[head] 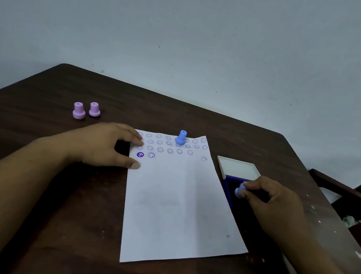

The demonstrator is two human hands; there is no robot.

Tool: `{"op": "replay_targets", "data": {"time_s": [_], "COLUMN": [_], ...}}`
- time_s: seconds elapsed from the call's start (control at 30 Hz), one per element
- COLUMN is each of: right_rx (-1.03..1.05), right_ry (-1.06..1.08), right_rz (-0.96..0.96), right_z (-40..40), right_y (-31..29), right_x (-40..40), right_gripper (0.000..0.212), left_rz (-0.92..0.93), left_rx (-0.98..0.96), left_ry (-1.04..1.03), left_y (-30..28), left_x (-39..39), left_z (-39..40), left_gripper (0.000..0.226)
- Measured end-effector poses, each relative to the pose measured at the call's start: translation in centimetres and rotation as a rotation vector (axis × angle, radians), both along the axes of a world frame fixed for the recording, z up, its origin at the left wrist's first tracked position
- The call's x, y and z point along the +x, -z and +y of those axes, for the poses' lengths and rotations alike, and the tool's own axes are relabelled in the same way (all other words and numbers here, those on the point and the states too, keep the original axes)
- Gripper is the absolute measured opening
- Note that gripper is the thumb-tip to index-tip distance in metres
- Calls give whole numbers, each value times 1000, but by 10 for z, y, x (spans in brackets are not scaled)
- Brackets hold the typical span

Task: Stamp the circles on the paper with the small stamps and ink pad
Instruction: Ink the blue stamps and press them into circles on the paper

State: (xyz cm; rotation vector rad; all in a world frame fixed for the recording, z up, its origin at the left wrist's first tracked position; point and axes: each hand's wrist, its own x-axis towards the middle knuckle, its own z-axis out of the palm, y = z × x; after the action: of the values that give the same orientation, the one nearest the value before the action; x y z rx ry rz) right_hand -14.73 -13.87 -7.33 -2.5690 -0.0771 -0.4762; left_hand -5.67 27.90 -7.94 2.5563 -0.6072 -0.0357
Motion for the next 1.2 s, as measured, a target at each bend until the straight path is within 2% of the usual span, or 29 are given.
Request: {"op": "replay_targets", "data": {"time_s": [0.27,0.37,0.43,0.5,0.57,0.63,0.73,0.9,1.2], "right_rx": [-48,-71,-44,69,279,464,576,540,437], "right_ry": [-10,-30,-28,-32,-107,-215,-332,-294,-243], "right_rz": [15,56,11,-71,-113,-76,18,117,39], "right_z": [6,9,15,28,51,79,120,153,159], "right_y": [-7,-17,-28,-42,-52,-52,-37,-4,16], "right_x": [-5,-4,-1,4,14,29,54,82,77], "right_gripper": [14,21,22,20,17,17,19,19,14], "left_rz": [15,19,16,14,13,16,13,3,2], "left_rx": [14,33,36,34,37,36,39,42,48], "left_ry": [-8,-8,-7,-7,-8,-11,-14,-16,-8], "left_y": [-5,-7,-8,-8,-8,-8,-7,-7,-7], "left_x": [-5,-6,-6,-7,-7,-7,-8,-6,-5], "left_z": [-3,-4,-5,-6,-5,-5,-5,-5,-6], "left_gripper": [65,66,66,65,66,66,67,68,67]}}
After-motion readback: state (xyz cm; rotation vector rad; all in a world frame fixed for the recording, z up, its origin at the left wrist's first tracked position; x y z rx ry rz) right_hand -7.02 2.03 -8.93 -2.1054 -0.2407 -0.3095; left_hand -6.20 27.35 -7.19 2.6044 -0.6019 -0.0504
